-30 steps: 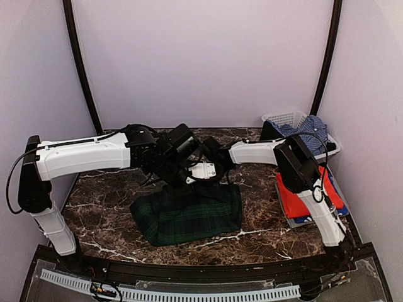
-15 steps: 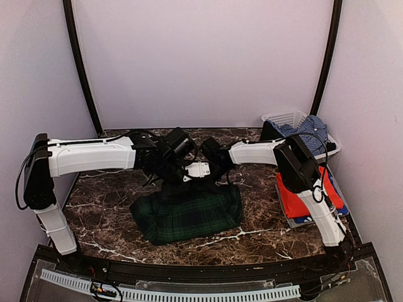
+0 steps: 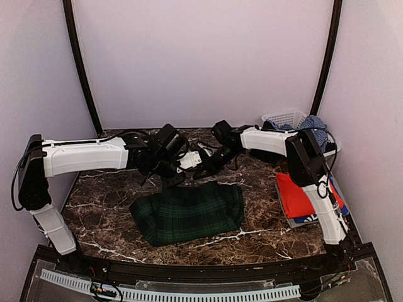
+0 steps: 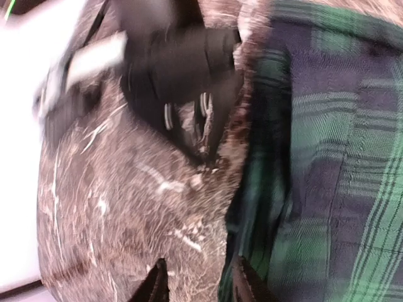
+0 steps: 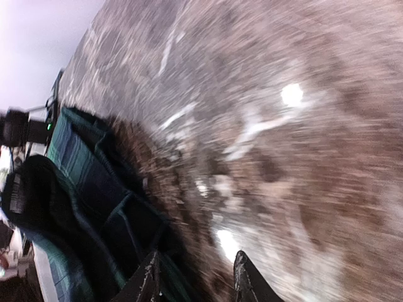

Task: Fold and stack the mixed laundry pile
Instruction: Fold the rectangle-folded skirt at the center of the board.

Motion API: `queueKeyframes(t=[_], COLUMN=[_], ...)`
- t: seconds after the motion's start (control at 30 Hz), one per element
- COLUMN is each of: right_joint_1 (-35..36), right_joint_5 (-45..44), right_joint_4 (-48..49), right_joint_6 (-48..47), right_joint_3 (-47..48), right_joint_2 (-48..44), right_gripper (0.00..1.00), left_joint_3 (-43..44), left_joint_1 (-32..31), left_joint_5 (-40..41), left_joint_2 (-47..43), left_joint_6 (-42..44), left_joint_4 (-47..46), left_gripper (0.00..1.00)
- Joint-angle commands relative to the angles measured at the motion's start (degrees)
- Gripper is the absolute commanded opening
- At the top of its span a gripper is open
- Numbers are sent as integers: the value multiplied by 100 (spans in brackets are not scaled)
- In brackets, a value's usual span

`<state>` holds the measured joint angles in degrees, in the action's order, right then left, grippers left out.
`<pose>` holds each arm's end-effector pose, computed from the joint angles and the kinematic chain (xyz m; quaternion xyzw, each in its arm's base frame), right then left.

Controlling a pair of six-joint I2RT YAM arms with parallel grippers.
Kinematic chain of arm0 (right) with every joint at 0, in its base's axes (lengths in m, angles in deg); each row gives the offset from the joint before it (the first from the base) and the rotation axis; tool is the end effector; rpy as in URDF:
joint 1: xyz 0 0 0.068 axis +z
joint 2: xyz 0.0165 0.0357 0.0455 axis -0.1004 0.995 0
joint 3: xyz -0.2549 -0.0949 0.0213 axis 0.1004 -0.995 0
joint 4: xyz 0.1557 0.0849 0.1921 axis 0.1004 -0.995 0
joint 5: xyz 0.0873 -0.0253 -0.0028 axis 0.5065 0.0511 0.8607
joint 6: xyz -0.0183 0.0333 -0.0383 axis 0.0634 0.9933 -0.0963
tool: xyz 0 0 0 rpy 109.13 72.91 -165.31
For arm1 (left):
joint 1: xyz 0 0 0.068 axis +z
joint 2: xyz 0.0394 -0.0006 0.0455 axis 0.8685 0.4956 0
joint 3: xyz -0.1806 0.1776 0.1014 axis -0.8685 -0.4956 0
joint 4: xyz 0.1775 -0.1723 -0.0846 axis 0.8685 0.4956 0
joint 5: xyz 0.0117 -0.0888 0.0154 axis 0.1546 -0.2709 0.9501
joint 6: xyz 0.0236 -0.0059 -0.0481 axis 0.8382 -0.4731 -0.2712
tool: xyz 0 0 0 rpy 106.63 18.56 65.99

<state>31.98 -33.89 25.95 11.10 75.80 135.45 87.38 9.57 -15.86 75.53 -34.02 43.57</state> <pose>0.3908 0.3344 0.1497 -0.3924 0.8145 0.4190 0.0835 0.2454 -0.2867 0.2578 0.5563 0.7497 0.0412 0.3560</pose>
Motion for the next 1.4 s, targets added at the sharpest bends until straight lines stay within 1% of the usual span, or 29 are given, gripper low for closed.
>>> queueKeyframes(t=[0.0, 0.03, 0.1, 0.13, 0.17, 0.2, 0.23, 0.3, 0.33, 0.37, 0.4, 0.43, 0.47, 0.5, 0.57, 0.63, 0.7, 0.83, 0.93, 1.1, 1.2, 1.27, 1.3, 1.33, 1.37], right_joint_1=[-562, -652, -778, -800, -807, -804, -803, -795, -782, -764, -741, -701, -665, -622, -514, -416, -343, -196, -144, -39, 1, -3, -3, -3, -3], right_joint_5=[-538, -588, -632, -631, -608, -504, -387, -163, -83, 77, 189, 270, 335, 345, 289, 115, 91, 65, 54, 183, 70, -62, -136, -209, -274], right_joint_4=[63, 75, 162, 279, 394, 539, 626, 806, 958, 1133, 1330, 1524, 1643, 1720, 1768, 1741, 1765, 1924, 1958, 2000, 1944, 1914, 1894, 1875, 1860], right_joint_6=[505, 564, 636, 650, 669, 717, 765, 950, 1066, 1186, 1322, 1445, 1522, 1611, 1683, 1678, 1696, 1769, 1802, 1813, 1739, 1684, 1660, 1638, 1617], right_joint_3=[223, 167, -131, -345, -633, -934, -1234, -1862, -2243, -2617, -2971, -3311, -3557, -3756, -4016, -4135, -4204, -4207, -4143, -4050, -3970, -3898, -3843, -3788, -3727], right_joint_2=[-700, -818, -1152, -1465, -1724, -1979, -2228, -2676, -2891, -3090, -3289, -3435, -3558, -3627, -3672, -3636, -3537, -3271, -3078, -2818, -2713, -2670, -2645, -2617, -2578], right_gripper=[38, 38, 39, 40, 41, 42, 43, 46, 47, 47, 49, 53, 55, 56, 57, 58, 57, 56, 55, 53, 47, 37, 29, 22, 16], left_joint_3=[-160, -188, -280, -344, -542, -647, -890, -1213, -1307, -1499, -1683, -1793, -2040, -2161, -2523, -2787, -2967, -3150, -3145, -3038, -3020, -3024, -3027, -3032, -3042], left_joint_1=[239, 300, 523, 645, 688, 748, 765, 790, 791, 791, 792, 792, 792, 792, 794, 794, 792, 792, 792, 792, 792, 792, 800, 807, 813], left_joint_5=[685, 760, 625, 391, 274, 86, -45, -521, -807, -944, -1188, -1271, -1614, -1761, -2155, -2301, -2446, -2615, -2611, -2410, -2236, -2027, -1936, -1776, -1719], left_joint_2=[-680, -728, -922, -1109, -1223, -1454, -1563, -1913, -1977, -2108, -2167, -2310, -2386, -2523, -2678, -2725, -2703, -2576, -2316, -2015, -1928, -1917, -1922, -1932, -1934], left_joint_6=[-838, -1010, -1610, -2051, -2254, -2724, -2951, -3723, -3898, -4260, -4426, -4770, -4927, -5203, -5577, -5794, -5876, -5978, -6080, -6240, -6268, -6275, -6290, -6320, -6330], left_joint_4=[-253, -162, -38, -19, -63, -106, -197, -273, -268, -265, -294, -349, -526, -623, -961, -1208, -1378, -1856, -1985, -2001, -2013, -2009, -1994, -2001, -2015], left_gripper=[41, 42, 43, 44, 44, 45, 46, 51, 51, 52, 52, 52, 53, 53, 56, 60, 61, 62, 61, 57, 52, 41, 29, 24, 14])
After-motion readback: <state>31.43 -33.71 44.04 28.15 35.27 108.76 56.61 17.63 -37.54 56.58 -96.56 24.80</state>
